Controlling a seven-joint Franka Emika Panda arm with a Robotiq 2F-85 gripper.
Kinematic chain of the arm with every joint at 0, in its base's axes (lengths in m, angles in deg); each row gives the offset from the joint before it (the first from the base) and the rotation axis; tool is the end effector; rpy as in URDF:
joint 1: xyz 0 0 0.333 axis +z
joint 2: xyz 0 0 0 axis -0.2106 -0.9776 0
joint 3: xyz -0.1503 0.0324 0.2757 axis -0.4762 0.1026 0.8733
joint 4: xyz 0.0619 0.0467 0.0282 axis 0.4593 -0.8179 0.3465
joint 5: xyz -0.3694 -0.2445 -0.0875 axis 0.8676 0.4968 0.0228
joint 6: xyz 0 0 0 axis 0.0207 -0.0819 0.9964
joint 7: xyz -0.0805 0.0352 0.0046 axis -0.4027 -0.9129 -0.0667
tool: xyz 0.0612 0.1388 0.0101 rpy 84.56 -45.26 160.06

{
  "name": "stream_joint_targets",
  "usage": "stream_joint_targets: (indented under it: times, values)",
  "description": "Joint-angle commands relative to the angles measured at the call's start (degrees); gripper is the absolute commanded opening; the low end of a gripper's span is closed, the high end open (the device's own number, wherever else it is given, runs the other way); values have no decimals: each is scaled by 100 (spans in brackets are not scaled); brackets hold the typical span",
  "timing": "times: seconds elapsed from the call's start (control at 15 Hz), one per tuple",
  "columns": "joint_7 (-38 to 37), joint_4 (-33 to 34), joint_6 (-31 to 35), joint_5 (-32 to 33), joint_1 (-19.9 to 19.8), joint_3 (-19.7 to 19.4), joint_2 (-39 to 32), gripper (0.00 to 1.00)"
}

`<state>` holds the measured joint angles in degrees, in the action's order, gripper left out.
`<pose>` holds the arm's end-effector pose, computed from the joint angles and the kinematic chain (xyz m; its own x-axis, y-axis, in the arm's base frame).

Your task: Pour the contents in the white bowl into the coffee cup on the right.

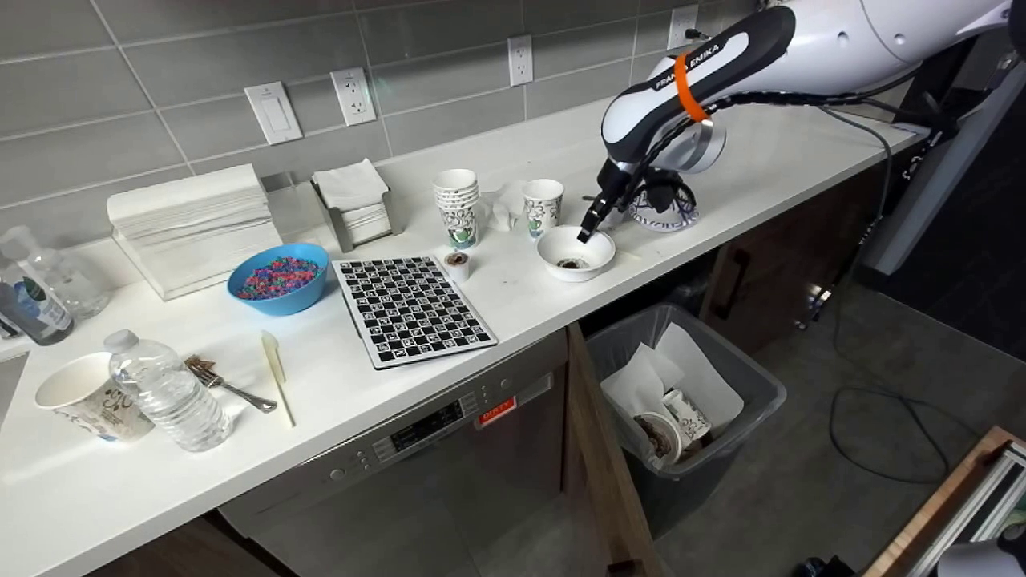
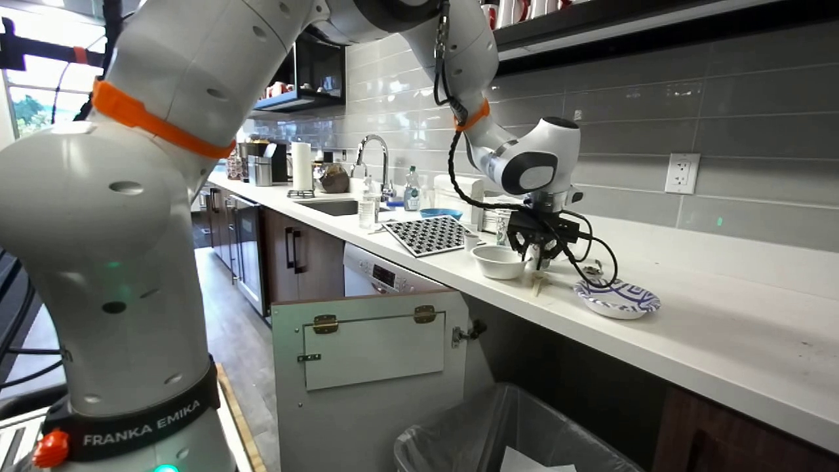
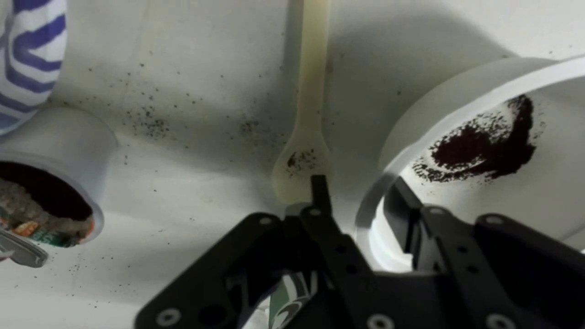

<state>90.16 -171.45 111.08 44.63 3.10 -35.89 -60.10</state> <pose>0.7423 0.0015 0.2044 0.8046 0.4519 0.3851 0.5162 -0.8530 -0.0776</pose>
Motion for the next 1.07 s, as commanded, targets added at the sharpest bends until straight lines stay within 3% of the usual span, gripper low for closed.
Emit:
stream_joint_targets:
  times: [0.0, 0.07, 0.47, 1.0]
  values:
    - [84, 194, -138, 21, -203, 170, -174, 7]
    - [99, 211, -150, 7, -233, 199, -192, 0]
    - [220, 246, -317, -71, -390, 366, -164, 2]
    - [569, -29, -1222, -101, -386, 346, 361, 2]
